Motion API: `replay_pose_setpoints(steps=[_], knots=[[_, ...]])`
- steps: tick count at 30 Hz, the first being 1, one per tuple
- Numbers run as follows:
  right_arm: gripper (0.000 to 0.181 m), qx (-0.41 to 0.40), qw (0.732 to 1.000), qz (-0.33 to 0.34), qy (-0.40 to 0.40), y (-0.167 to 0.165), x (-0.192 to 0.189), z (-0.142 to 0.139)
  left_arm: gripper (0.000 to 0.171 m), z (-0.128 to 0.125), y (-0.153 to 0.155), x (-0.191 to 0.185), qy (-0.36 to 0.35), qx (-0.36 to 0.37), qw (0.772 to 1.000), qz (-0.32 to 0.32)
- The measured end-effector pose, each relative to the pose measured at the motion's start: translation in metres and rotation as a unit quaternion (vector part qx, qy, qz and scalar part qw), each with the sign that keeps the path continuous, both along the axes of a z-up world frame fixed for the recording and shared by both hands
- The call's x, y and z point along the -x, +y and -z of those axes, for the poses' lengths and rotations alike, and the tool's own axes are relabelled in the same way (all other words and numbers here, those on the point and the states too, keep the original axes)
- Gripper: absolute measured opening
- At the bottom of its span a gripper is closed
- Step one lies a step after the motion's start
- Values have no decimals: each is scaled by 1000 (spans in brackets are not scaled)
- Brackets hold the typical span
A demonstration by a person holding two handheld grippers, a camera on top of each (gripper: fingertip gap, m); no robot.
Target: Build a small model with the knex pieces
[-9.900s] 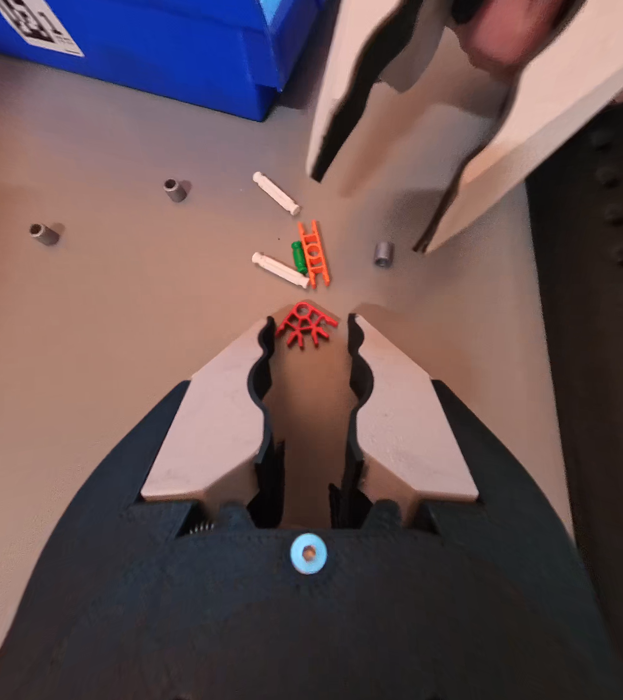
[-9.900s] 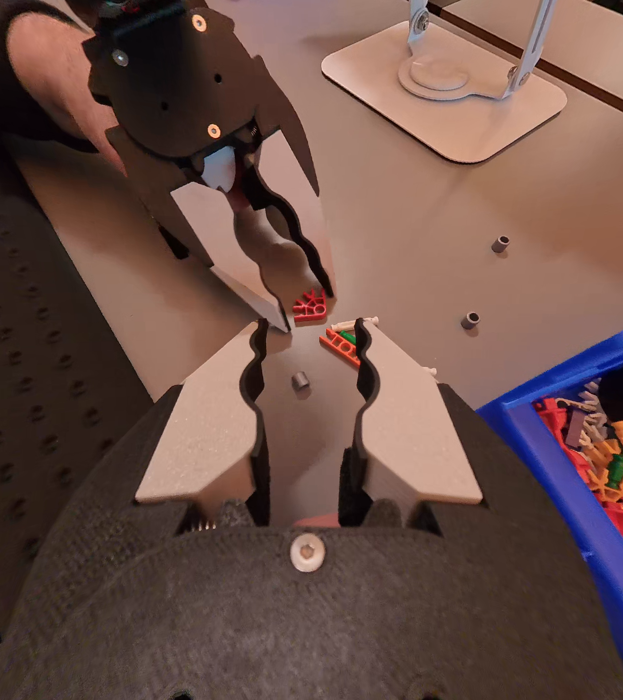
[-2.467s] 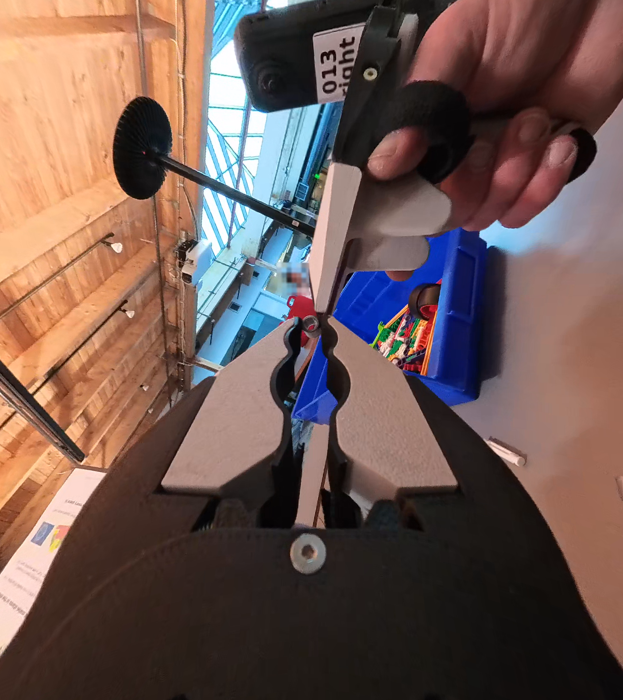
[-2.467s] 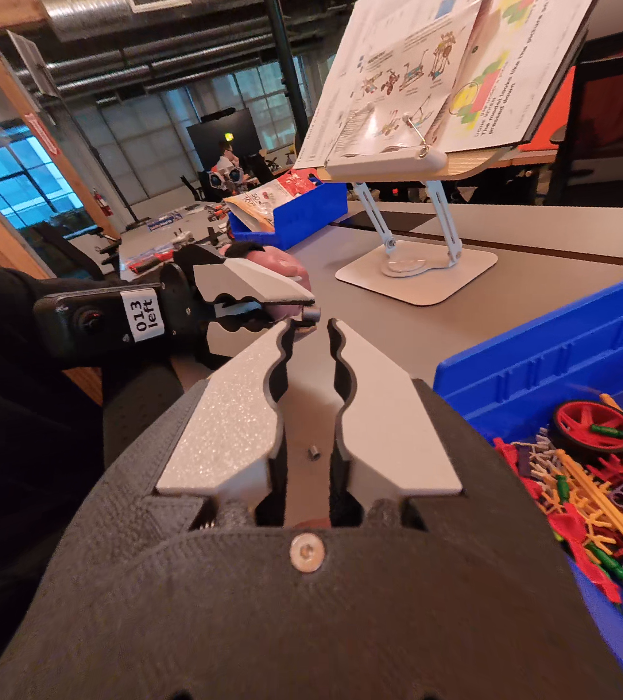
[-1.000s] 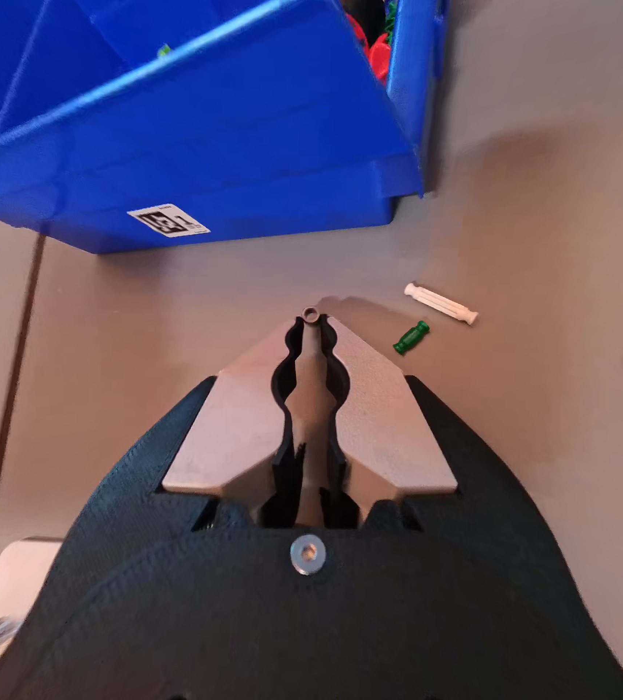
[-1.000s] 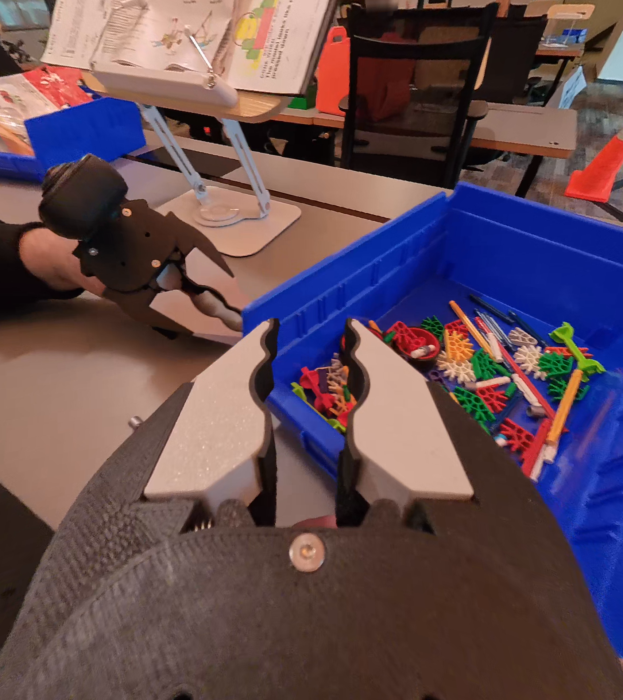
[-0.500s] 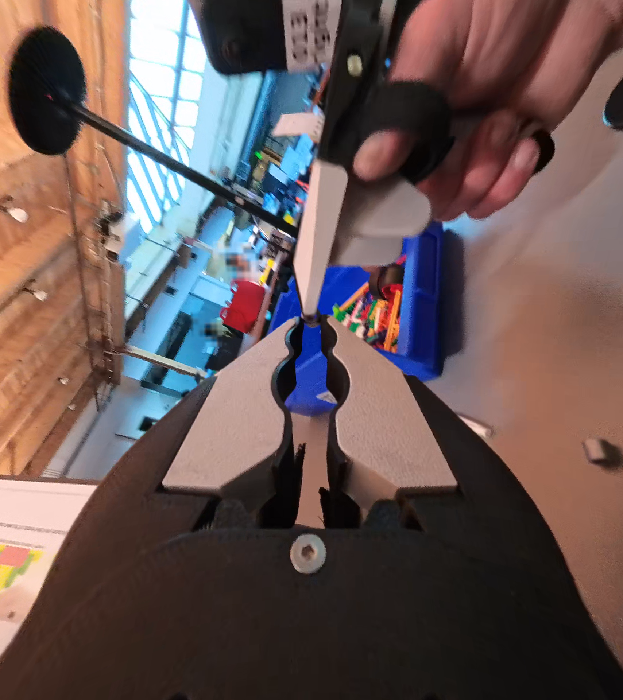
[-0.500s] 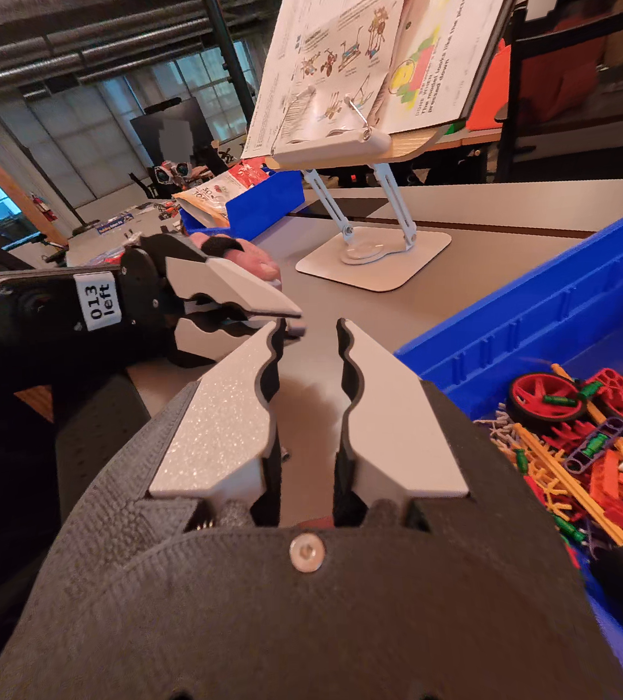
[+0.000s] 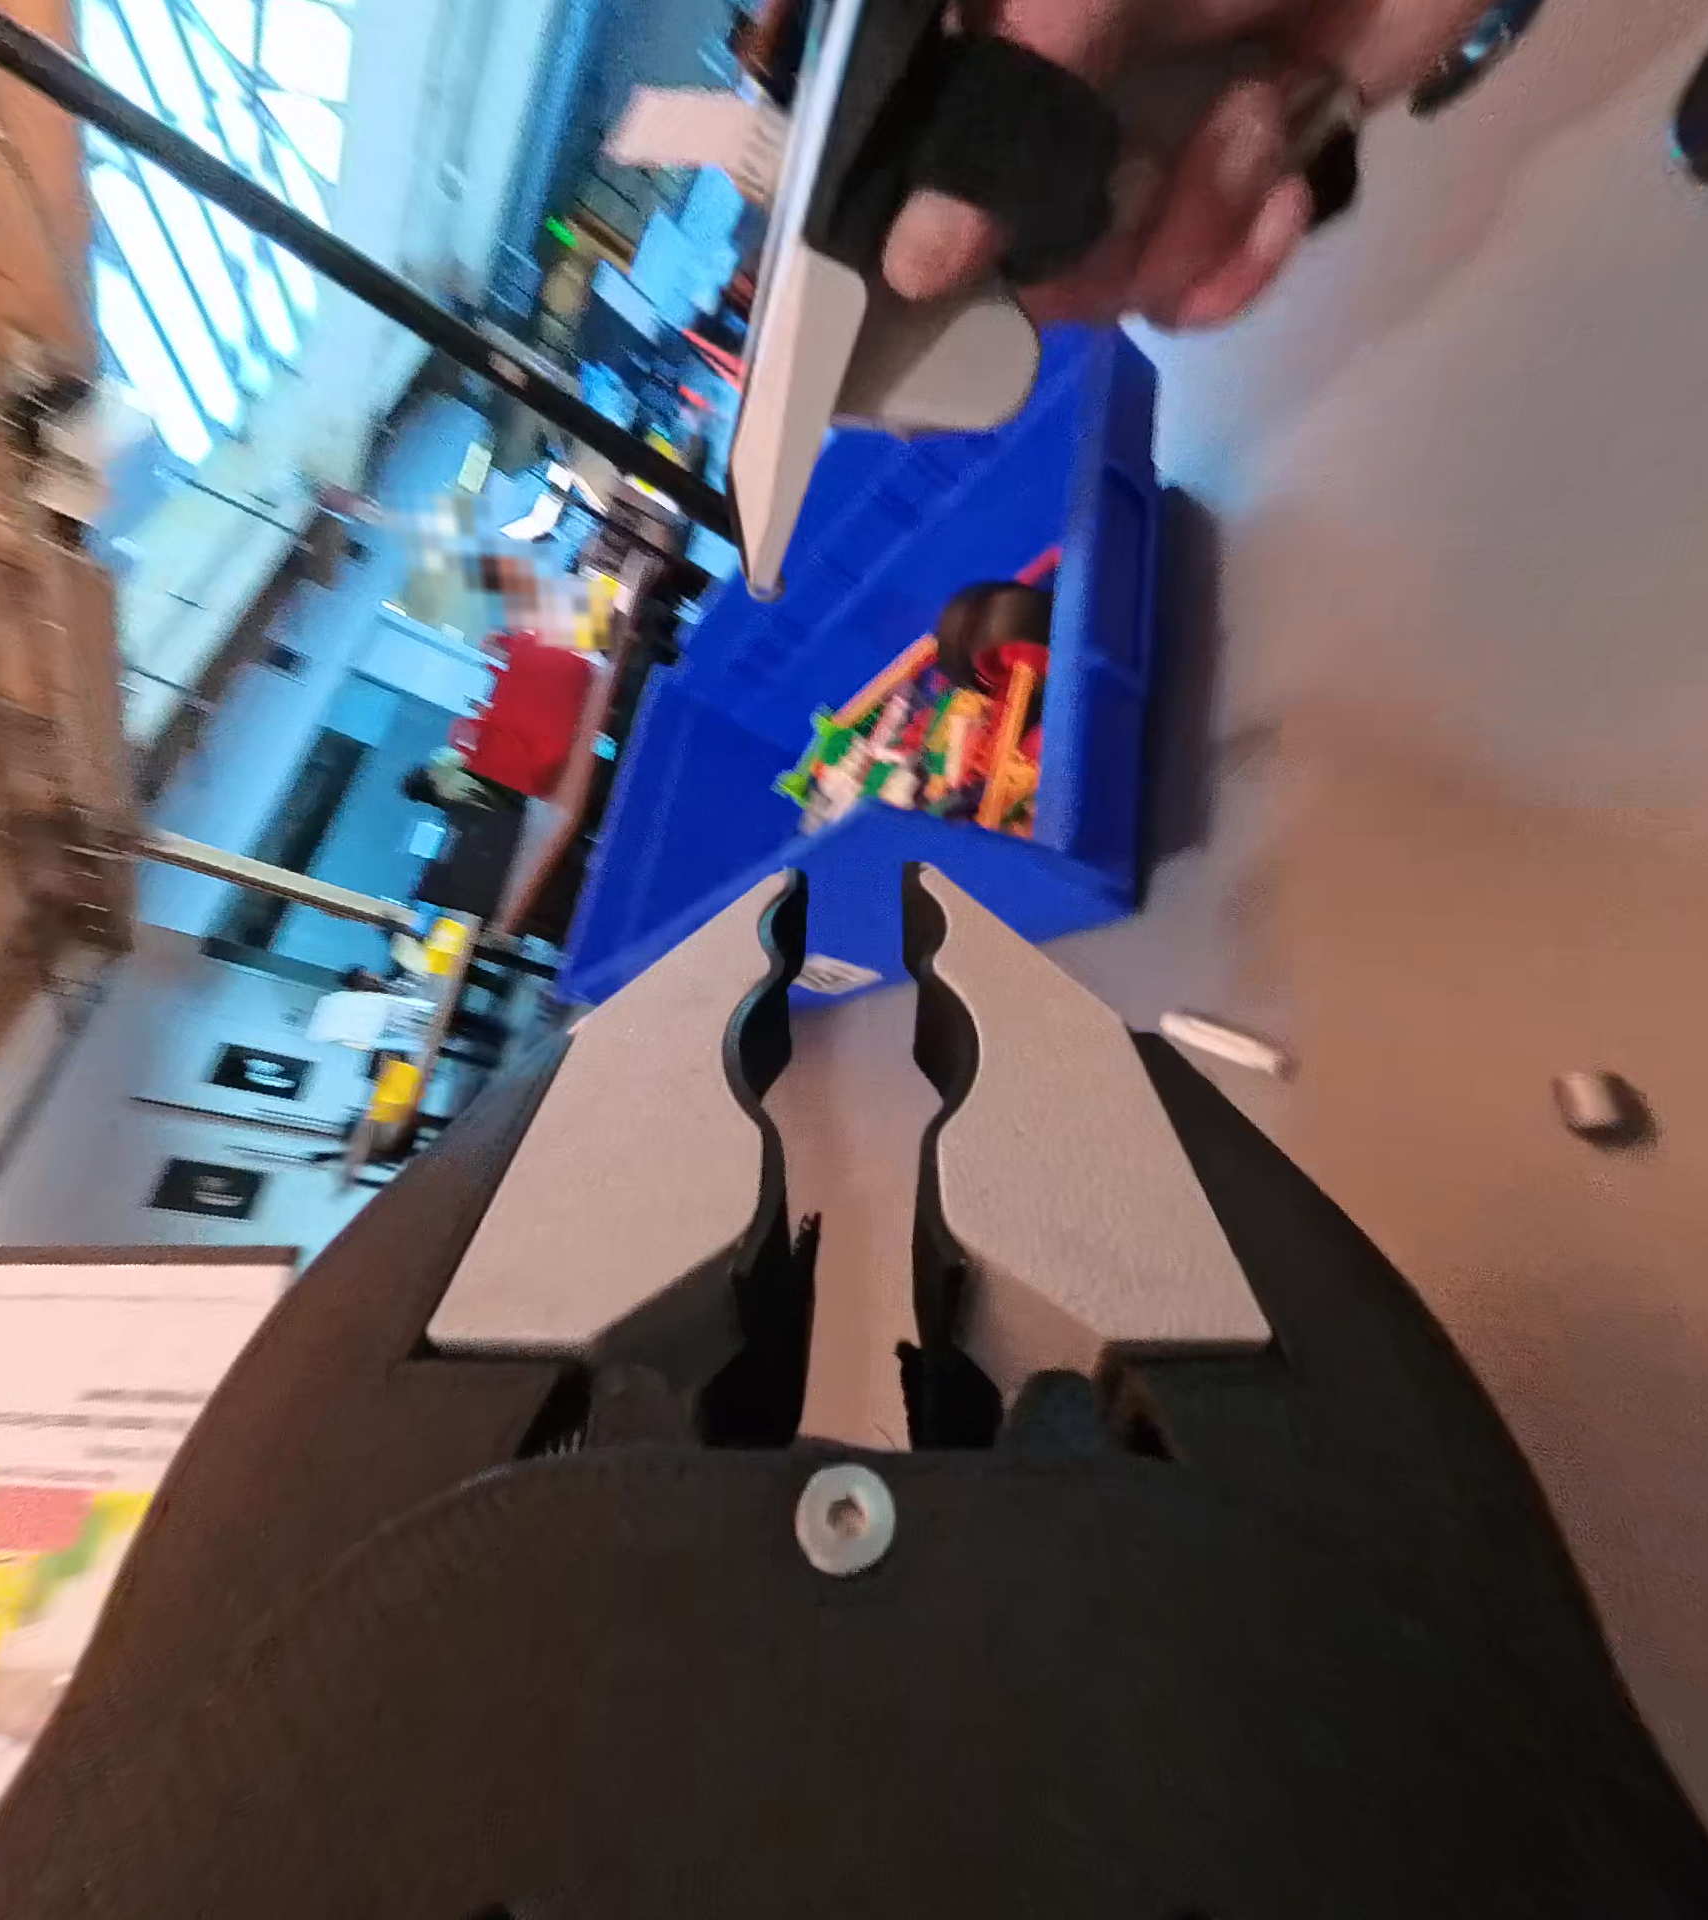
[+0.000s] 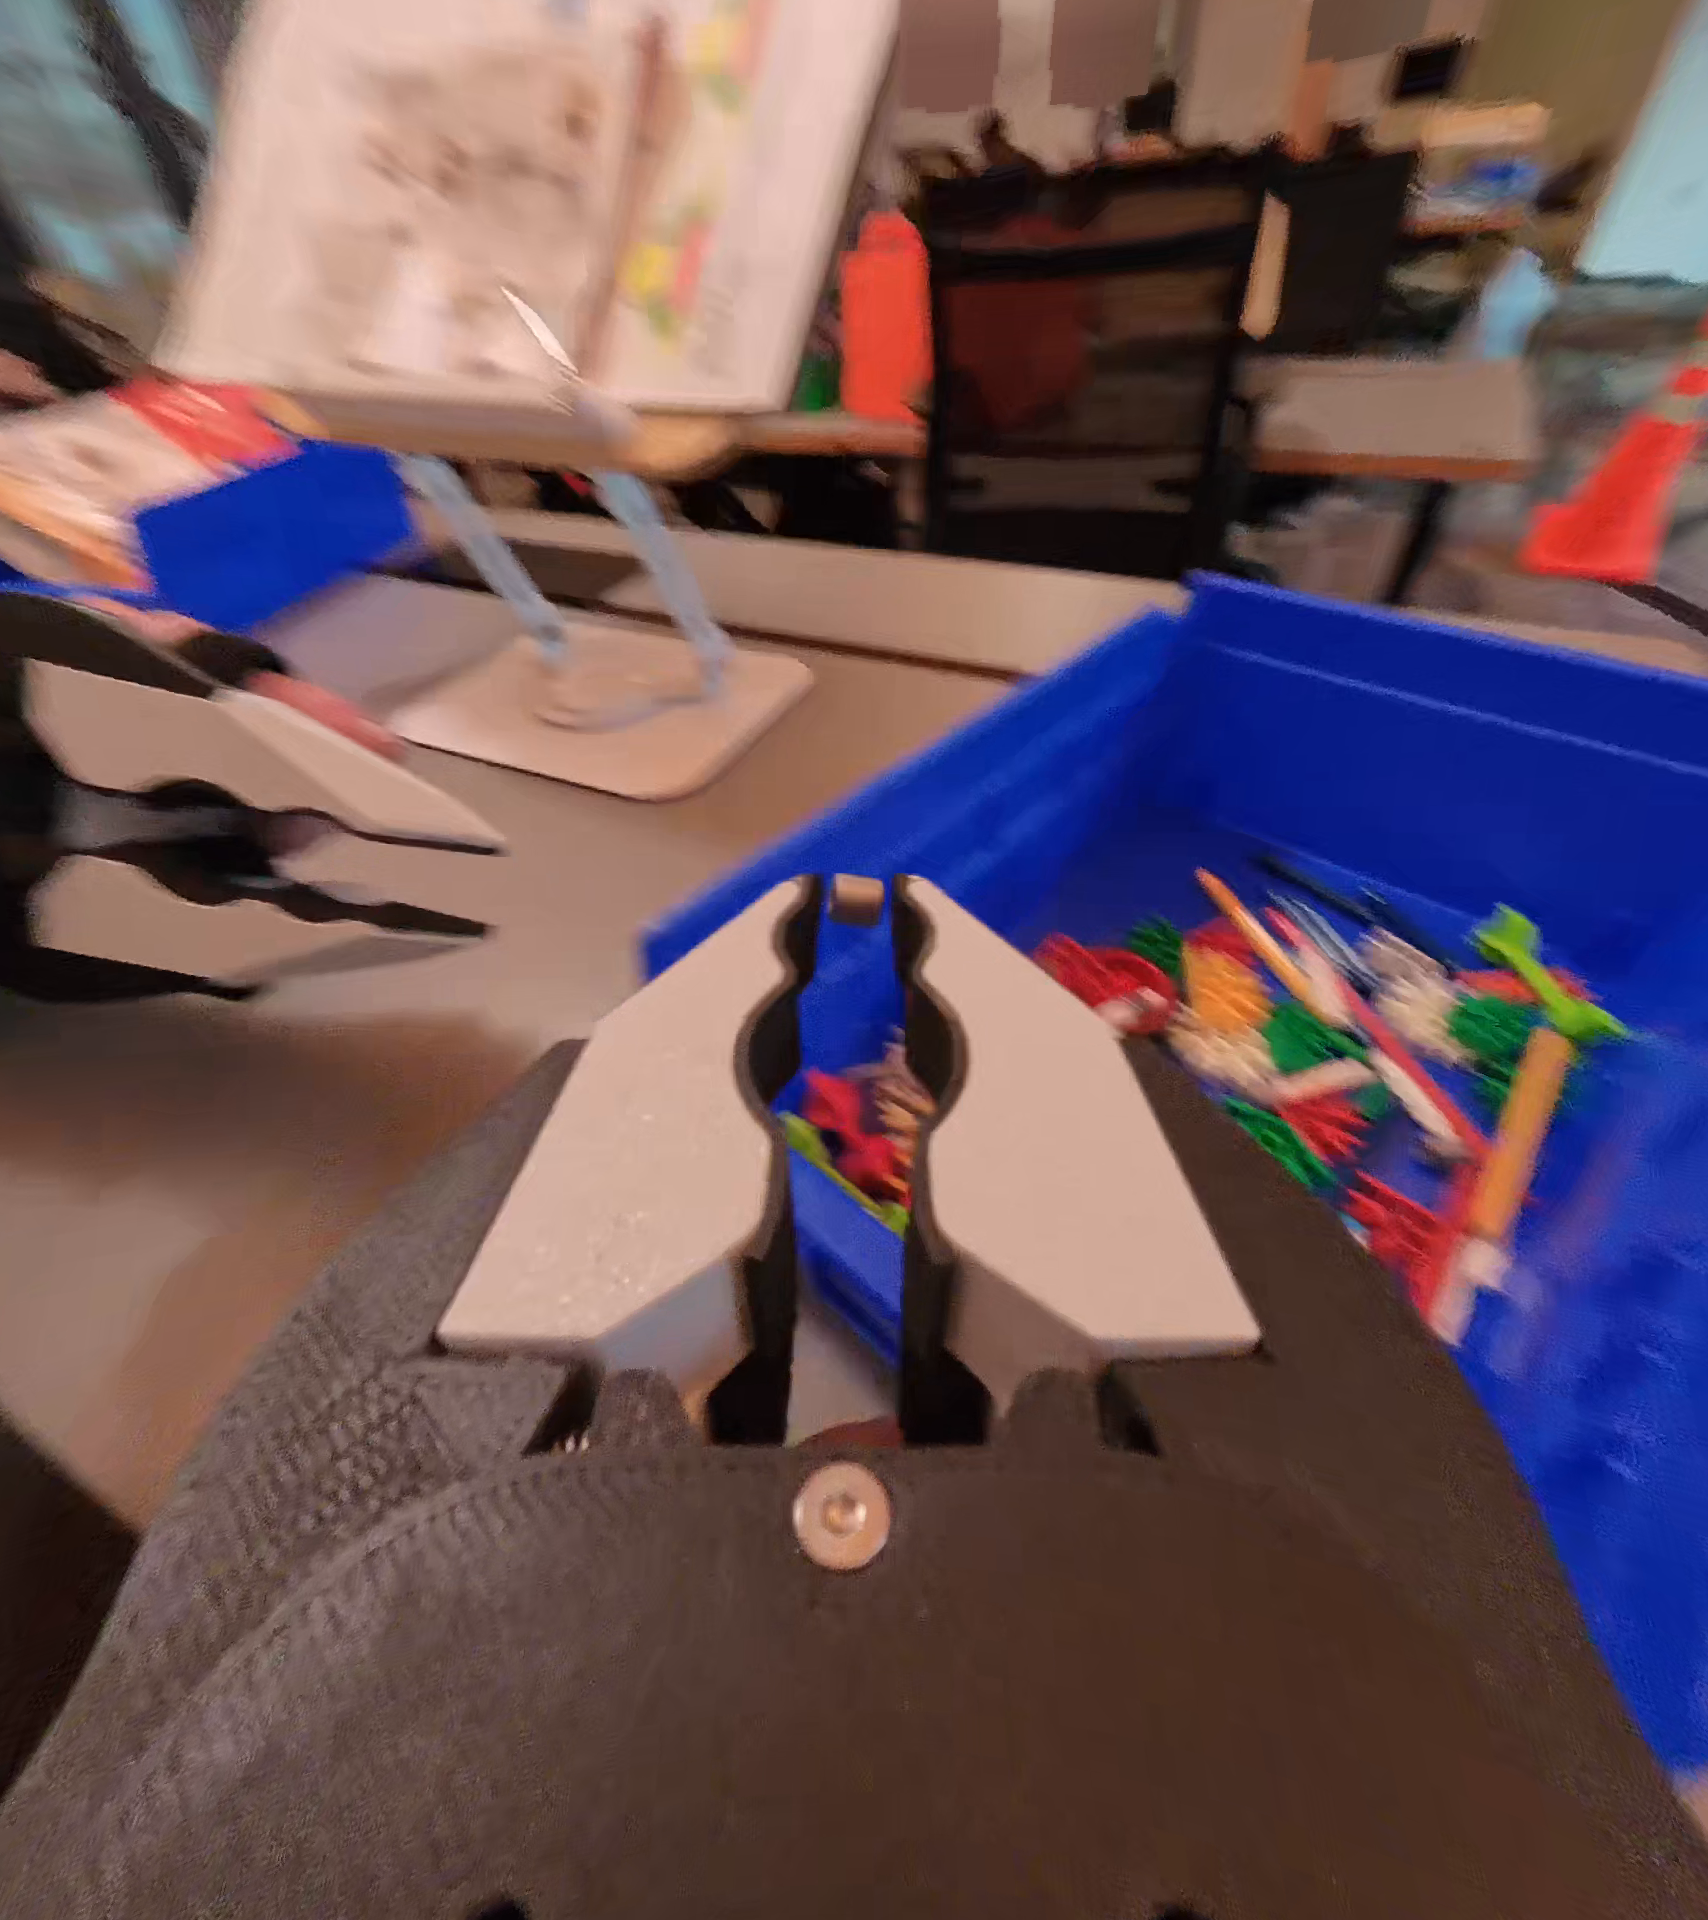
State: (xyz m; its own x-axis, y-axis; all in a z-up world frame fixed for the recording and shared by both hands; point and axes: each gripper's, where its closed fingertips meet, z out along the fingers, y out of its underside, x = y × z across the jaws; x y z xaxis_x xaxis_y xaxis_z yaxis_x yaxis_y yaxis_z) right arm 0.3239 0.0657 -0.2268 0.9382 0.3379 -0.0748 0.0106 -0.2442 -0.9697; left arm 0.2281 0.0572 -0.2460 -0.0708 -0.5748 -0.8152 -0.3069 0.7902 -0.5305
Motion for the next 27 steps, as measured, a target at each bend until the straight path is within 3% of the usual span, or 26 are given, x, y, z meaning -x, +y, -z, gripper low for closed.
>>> replay_pose_setpoints(steps=[2,7,11,16,21,24,27], knots=[[44,33,999,24,-7,5,-16,15,18,20,6,4,49,44,998,9],[43,28,999,27,-5,3,-20,17,20,60,13,15,144,162,976,29],[42,21,1000,16,-6,1,-12,15,19,92,13,20,212,183,959,49],[41,17,1000,2,-12,-1,0,13,10,110,8,18,247,225,940,70],[39,10,1000,-14,-10,-5,11,7,4,111,10,13,242,228,941,66],[36,6,999,-45,6,-12,28,3,4,107,21,14,219,176,959,45],[37,11,992,-109,67,-23,57,-1,4,75,23,11,146,131,980,36]])
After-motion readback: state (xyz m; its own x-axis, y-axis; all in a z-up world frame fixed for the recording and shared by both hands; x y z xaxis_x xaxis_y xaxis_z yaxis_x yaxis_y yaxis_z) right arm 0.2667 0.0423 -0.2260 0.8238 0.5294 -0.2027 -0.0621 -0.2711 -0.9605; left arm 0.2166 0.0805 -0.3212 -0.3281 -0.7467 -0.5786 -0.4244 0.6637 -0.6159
